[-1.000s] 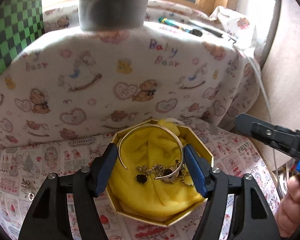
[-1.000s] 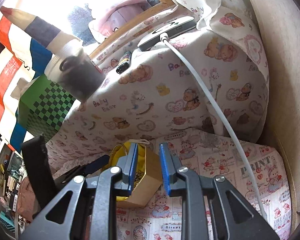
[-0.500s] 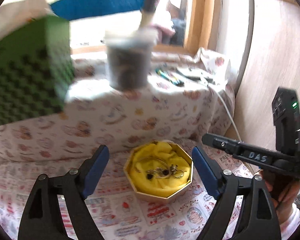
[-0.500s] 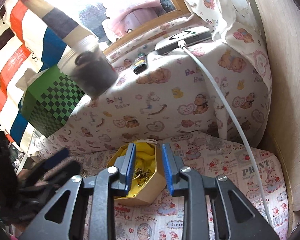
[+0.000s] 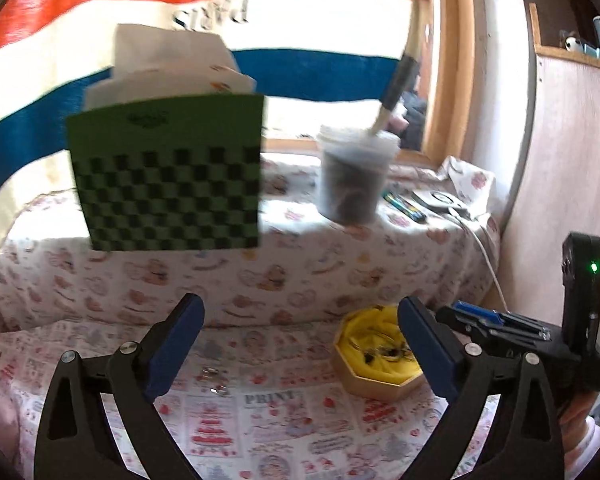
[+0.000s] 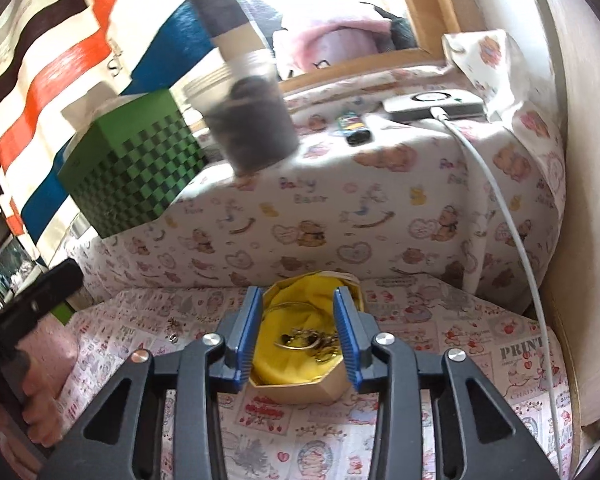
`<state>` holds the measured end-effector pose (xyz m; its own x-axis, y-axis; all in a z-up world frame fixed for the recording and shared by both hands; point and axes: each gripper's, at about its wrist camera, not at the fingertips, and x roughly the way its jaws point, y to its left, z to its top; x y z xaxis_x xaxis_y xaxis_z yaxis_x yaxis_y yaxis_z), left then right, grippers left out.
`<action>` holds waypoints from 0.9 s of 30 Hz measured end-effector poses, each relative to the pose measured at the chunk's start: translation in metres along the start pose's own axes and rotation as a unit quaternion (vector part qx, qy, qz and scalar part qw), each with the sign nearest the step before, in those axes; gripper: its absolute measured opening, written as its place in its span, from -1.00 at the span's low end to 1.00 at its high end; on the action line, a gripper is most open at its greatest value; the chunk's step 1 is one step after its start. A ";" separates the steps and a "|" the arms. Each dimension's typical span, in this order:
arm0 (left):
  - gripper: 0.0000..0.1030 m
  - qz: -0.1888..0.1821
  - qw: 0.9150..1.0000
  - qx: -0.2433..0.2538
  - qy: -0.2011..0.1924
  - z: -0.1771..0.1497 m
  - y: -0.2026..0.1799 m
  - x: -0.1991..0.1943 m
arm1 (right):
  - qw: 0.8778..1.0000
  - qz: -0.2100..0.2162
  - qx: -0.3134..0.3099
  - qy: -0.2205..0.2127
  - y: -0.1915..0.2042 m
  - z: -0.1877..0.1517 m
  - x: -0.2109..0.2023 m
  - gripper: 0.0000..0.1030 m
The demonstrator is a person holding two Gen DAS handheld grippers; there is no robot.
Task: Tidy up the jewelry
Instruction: 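Withdraw both open tools from the box, then grasp a small silver earring on the cloth with the left tool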
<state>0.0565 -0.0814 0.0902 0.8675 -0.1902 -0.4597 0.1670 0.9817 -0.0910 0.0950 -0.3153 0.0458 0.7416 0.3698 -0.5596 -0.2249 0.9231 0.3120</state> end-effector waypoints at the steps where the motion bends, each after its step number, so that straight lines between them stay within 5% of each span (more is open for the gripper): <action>1: 0.90 0.005 1.000 0.001 -0.006 0.000 0.003 -0.002 | 1.000 -0.002 -0.007 -0.002 0.003 -0.001 0.000 -0.33; 7: 0.99 0.027 0.999 0.012 -0.028 -0.010 0.014 -0.003 | 0.999 -0.021 -0.034 -0.017 0.015 -0.007 0.003 -0.18; 13: 0.99 0.039 0.999 -0.009 0.013 -0.031 0.032 0.025 | 0.998 -0.046 -0.039 -0.030 0.015 -0.012 0.011 -0.04; 19: 0.99 0.095 0.995 0.009 0.029 -0.046 0.048 0.045 | 0.996 -0.066 -0.058 -0.033 0.019 -0.020 0.021 0.14; 23: 0.99 0.101 0.994 -0.012 0.048 -0.050 0.062 0.055 | 0.995 -0.075 -0.062 -0.039 0.020 -0.026 0.026 0.42; 27: 0.99 0.106 0.992 -0.019 0.065 -0.054 0.073 0.064 | 0.994 -0.087 -0.060 -0.037 0.017 -0.028 0.031 0.49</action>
<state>0.0990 -0.0224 0.0059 0.8128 0.0203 -0.5821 -0.0333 0.9994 -0.0116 0.0966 -0.2854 0.0117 0.8191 0.1987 -0.5381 -0.1592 0.9800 0.1194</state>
